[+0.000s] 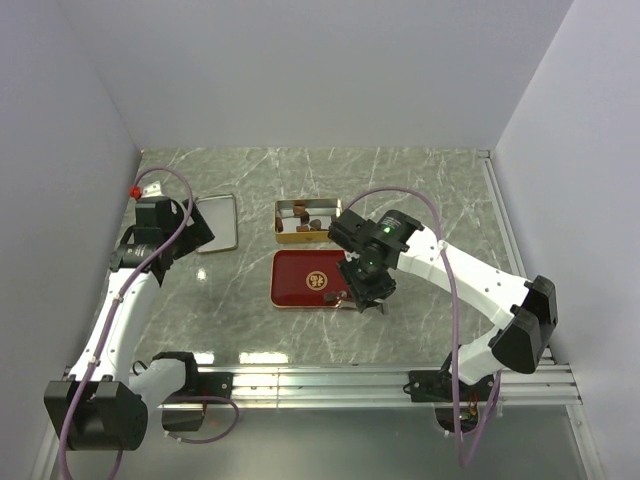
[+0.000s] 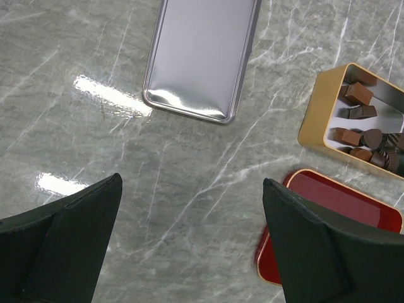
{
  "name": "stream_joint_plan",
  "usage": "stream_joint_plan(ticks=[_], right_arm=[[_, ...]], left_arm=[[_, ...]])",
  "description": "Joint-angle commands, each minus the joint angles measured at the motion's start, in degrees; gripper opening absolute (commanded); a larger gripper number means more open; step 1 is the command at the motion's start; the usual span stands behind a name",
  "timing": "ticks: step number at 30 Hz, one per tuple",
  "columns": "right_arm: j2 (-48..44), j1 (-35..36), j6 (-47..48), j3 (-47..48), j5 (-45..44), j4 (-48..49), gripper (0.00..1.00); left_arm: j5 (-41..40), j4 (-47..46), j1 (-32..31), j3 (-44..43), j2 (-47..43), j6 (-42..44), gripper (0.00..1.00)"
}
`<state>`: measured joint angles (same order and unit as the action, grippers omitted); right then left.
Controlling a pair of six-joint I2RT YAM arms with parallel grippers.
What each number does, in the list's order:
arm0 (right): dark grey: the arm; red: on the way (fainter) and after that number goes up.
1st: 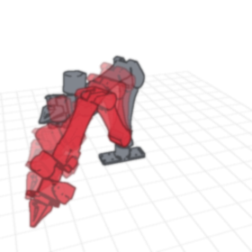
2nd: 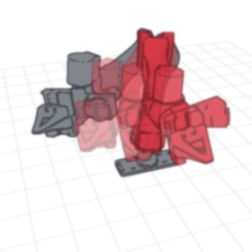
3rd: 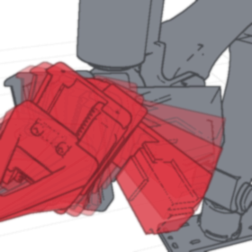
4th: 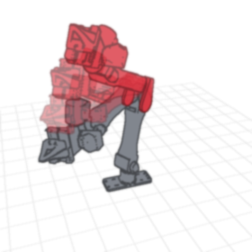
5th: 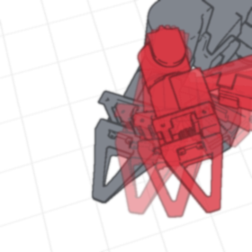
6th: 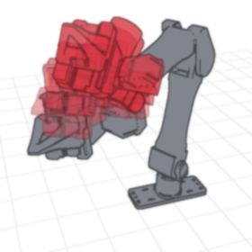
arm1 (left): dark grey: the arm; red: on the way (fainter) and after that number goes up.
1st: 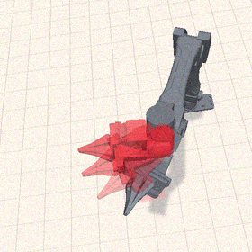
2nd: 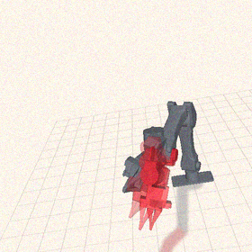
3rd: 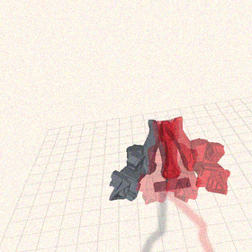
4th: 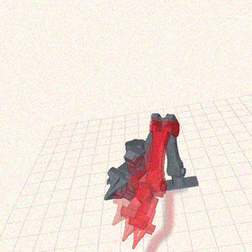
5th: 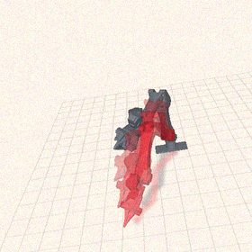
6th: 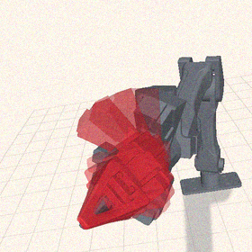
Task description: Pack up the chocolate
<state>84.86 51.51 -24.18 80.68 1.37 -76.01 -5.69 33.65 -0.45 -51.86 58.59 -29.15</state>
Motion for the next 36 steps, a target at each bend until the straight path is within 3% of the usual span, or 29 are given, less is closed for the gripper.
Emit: stream_joint_plan(ticks=[1, 36], right_arm=[[0.83, 0.09, 0.19, 0.53, -0.58, 1.21, 0.49], [0.92, -0.62, -1.30, -1.23, -1.81, -2.13, 0.47]], left_arm=[[0.60, -1.83, 0.27, -2.20, -0.05, 1.37, 0.99], [0.51, -2.27, 0.27, -0.88, -1.02, 0.85, 0.99]])
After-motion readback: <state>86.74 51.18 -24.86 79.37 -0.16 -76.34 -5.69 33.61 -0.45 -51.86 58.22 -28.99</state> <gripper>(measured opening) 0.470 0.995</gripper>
